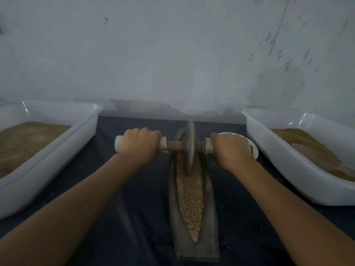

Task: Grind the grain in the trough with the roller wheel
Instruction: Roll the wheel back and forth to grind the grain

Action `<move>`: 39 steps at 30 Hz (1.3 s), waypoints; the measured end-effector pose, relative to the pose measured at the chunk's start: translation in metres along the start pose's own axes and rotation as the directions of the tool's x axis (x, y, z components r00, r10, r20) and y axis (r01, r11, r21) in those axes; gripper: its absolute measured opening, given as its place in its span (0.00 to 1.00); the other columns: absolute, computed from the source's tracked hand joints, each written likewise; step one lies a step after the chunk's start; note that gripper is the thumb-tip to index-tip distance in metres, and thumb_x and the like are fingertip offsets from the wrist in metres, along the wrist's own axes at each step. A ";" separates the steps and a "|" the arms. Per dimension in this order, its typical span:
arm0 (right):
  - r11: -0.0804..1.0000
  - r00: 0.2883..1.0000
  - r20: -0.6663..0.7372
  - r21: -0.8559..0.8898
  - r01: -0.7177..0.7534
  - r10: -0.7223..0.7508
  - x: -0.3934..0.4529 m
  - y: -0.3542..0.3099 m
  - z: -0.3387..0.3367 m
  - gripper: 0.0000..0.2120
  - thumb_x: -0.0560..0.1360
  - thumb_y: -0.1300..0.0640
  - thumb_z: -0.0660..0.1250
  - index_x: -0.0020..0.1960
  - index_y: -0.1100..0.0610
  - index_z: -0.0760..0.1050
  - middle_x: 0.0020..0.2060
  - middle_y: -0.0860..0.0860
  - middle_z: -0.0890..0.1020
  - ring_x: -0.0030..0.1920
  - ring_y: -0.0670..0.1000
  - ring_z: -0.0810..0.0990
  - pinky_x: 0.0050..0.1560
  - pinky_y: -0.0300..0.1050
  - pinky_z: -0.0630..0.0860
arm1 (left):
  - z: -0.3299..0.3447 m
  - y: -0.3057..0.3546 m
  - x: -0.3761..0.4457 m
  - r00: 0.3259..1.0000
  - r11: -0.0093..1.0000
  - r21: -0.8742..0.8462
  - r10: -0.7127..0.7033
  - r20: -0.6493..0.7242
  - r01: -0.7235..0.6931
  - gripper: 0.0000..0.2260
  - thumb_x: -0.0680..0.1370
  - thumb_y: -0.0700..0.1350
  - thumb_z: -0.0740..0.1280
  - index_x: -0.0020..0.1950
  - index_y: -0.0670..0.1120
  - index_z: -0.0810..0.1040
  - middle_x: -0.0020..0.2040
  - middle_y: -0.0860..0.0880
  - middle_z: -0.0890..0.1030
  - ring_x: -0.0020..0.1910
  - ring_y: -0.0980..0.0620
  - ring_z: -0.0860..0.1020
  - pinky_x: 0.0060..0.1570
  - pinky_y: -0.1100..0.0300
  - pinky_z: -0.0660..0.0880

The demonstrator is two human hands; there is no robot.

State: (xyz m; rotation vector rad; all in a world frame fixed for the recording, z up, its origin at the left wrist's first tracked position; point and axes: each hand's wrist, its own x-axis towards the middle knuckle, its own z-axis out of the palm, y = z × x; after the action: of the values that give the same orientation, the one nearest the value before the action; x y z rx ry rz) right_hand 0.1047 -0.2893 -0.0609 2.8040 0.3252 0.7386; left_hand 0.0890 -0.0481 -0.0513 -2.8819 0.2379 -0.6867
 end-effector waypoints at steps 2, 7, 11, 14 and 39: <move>0.999 1.000 0.004 0.038 -0.029 0.029 -0.001 0.000 0.002 0.09 0.73 0.50 0.67 0.46 0.52 0.70 0.39 0.51 0.80 0.38 0.55 0.78 0.34 0.46 0.65 | -0.006 0.002 0.010 0.999 0.999 0.025 0.019 0.025 -0.020 0.04 0.75 0.51 0.65 0.47 0.52 0.73 0.46 0.48 0.80 0.44 0.44 0.78 0.38 0.54 0.65; 0.992 0.997 0.068 0.123 0.023 -0.031 -0.066 0.003 -0.018 0.13 0.71 0.46 0.69 0.41 0.45 0.64 0.32 0.43 0.73 0.34 0.45 0.73 0.29 0.40 0.66 | -0.030 0.006 -0.041 0.990 0.988 0.076 0.138 -0.034 -0.136 0.13 0.71 0.51 0.70 0.42 0.52 0.65 0.40 0.51 0.79 0.34 0.49 0.76 0.33 0.56 0.62; 0.991 0.989 0.136 0.126 0.037 -0.054 -0.114 0.004 -0.045 0.18 0.69 0.42 0.68 0.38 0.41 0.57 0.29 0.42 0.69 0.28 0.40 0.66 0.28 0.37 0.62 | -0.050 0.003 -0.083 0.890 0.932 0.108 0.363 -0.275 -0.347 0.22 0.47 0.42 0.79 0.31 0.48 0.69 0.24 0.51 0.71 0.20 0.48 0.71 0.27 0.61 0.57; 0.981 0.956 0.293 0.188 -0.037 -0.020 -0.114 0.005 -0.043 0.12 0.73 0.42 0.64 0.43 0.42 0.60 0.36 0.43 0.74 0.37 0.42 0.74 0.40 0.42 0.74 | -0.051 0.008 -0.069 0.917 0.932 0.111 0.359 -0.171 -0.344 0.20 0.51 0.43 0.78 0.33 0.49 0.69 0.26 0.50 0.73 0.22 0.47 0.73 0.27 0.59 0.59; 0.997 0.994 0.108 0.076 -0.002 -0.006 -0.065 0.002 -0.025 0.11 0.74 0.46 0.66 0.44 0.46 0.64 0.37 0.45 0.76 0.39 0.47 0.75 0.30 0.41 0.61 | -0.026 0.009 -0.038 0.992 0.988 0.092 0.125 0.002 -0.124 0.12 0.73 0.51 0.67 0.43 0.54 0.62 0.43 0.52 0.78 0.41 0.48 0.78 0.35 0.56 0.62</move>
State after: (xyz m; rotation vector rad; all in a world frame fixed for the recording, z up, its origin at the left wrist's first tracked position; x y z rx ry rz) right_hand 0.0376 -0.3051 -0.0688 2.9005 0.3434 0.5833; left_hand 0.0424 -0.0524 -0.0471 -2.7513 0.3733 -0.6622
